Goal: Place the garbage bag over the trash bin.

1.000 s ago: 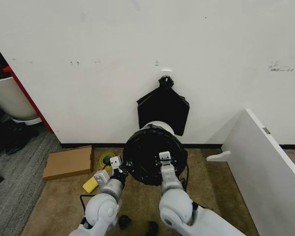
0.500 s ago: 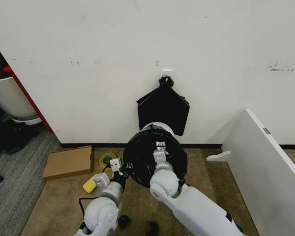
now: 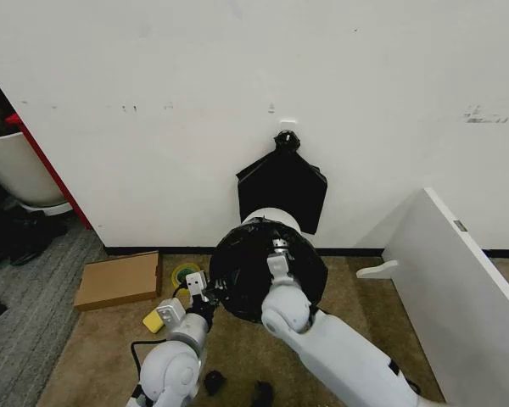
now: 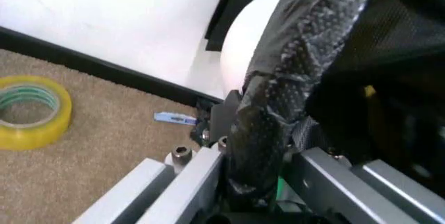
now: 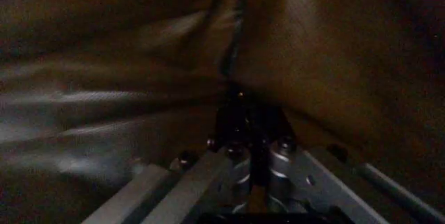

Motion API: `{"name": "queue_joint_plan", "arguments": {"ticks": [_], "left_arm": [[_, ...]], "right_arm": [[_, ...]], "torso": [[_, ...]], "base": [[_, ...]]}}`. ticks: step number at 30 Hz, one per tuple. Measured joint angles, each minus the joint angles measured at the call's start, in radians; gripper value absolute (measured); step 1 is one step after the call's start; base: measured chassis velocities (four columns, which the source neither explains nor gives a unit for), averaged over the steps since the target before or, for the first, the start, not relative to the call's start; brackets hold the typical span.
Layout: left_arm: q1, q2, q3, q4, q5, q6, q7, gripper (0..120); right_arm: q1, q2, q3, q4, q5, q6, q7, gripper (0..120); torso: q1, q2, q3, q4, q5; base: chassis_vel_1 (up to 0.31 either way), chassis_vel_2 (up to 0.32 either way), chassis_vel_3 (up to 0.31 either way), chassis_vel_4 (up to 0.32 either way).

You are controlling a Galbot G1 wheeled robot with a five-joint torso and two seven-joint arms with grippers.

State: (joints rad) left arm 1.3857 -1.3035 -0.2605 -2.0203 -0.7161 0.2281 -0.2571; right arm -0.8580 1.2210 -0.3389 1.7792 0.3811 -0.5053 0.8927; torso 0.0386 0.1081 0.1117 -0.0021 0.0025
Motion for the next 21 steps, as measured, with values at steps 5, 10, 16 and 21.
{"name": "queue_joint_plan", "arguments": {"ticks": [5,10,16,21], "left_arm": [[-0.007,-0.001,-0.001,0.019,-0.001,-0.005,-0.002,0],[-0.017,-0.005,0.002,0.041,0.0,-0.006,-0.004,0],[-0.017,-0.009,0.006,0.044,0.006,-0.007,-0.004,0],[-0.017,-0.009,0.002,0.032,0.005,-0.007,-0.004,0]], "right_arm": [[-0.055,-0.024,-0.012,0.071,-0.027,0.027,-0.045,0],[-0.067,-0.032,-0.017,0.165,0.085,-0.081,-0.033,0],[0.019,-0.023,-0.018,0.194,0.38,-0.227,0.047,0],[0.094,-0.014,-0.047,0.129,0.485,-0.229,0.084,0]], "torso": [[0.0,0.0,0.0,0.0001,0.0001],[0.0,0.0,0.0,0.0,0.0],[0.0,0.0,0.0,0.0002,0.0],[0.0,0.0,0.0,0.0003,0.0]], "base": [[0.0,0.0,0.0,0.0],[0.0,0.0,0.0,0.0],[0.0,0.0,0.0,0.0],[0.0,0.0,0.0,0.0]]}}
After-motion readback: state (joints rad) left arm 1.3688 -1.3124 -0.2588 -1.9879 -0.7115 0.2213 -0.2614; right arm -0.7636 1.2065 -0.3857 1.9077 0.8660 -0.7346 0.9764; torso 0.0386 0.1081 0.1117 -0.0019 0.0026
